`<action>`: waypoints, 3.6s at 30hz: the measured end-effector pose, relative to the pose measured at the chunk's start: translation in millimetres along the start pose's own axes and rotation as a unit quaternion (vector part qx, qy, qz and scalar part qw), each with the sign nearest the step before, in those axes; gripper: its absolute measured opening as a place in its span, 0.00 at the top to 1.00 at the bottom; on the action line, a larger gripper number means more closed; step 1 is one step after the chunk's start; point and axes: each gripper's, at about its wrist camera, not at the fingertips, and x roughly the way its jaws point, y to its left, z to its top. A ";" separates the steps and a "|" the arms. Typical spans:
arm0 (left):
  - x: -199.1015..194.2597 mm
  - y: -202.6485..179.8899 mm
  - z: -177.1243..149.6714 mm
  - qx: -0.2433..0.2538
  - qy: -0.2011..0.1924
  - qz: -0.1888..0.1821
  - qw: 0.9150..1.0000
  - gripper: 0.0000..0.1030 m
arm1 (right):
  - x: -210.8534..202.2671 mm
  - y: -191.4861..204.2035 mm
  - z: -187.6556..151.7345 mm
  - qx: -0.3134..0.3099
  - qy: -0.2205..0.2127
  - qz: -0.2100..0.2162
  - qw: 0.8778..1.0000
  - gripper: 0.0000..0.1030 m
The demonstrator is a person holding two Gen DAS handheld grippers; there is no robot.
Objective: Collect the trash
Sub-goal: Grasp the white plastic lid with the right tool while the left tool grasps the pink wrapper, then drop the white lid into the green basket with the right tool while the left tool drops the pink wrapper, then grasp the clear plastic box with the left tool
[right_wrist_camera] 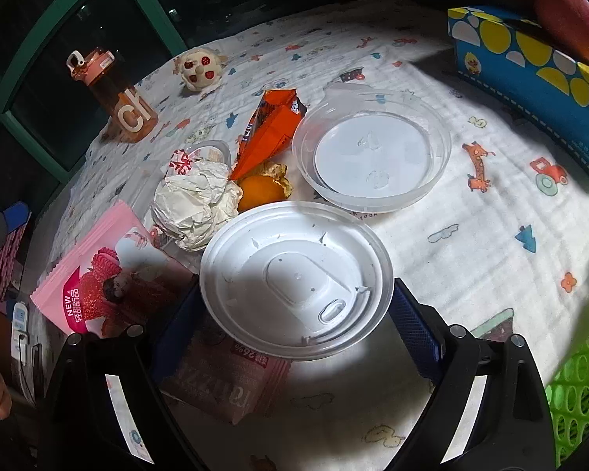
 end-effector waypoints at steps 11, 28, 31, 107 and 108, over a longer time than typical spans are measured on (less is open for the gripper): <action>34.5 -28.3 -7.3 0.033 0.043 -0.063 0.997 0.33 | -50.9 -8.0 -13.2 -0.003 -0.046 -0.033 0.998 0.13; 31.8 -47.6 -18.9 0.034 0.061 -0.099 0.993 0.92 | -162.7 -73.5 -63.7 0.075 -0.135 -0.119 0.981 0.13; 13.1 -56.6 -19.7 0.041 0.051 -0.111 0.992 0.92 | -175.4 -92.3 -76.2 0.095 -0.140 -0.135 0.976 0.13; 30.3 -82.7 -4.6 0.036 0.040 -0.049 0.997 0.33 | -189.3 -77.1 -94.9 0.078 -0.140 -0.119 0.980 0.10; 30.2 -70.6 -4.6 0.029 0.039 -0.039 0.998 0.33 | -185.6 -72.3 -91.2 0.073 -0.138 -0.116 0.981 0.10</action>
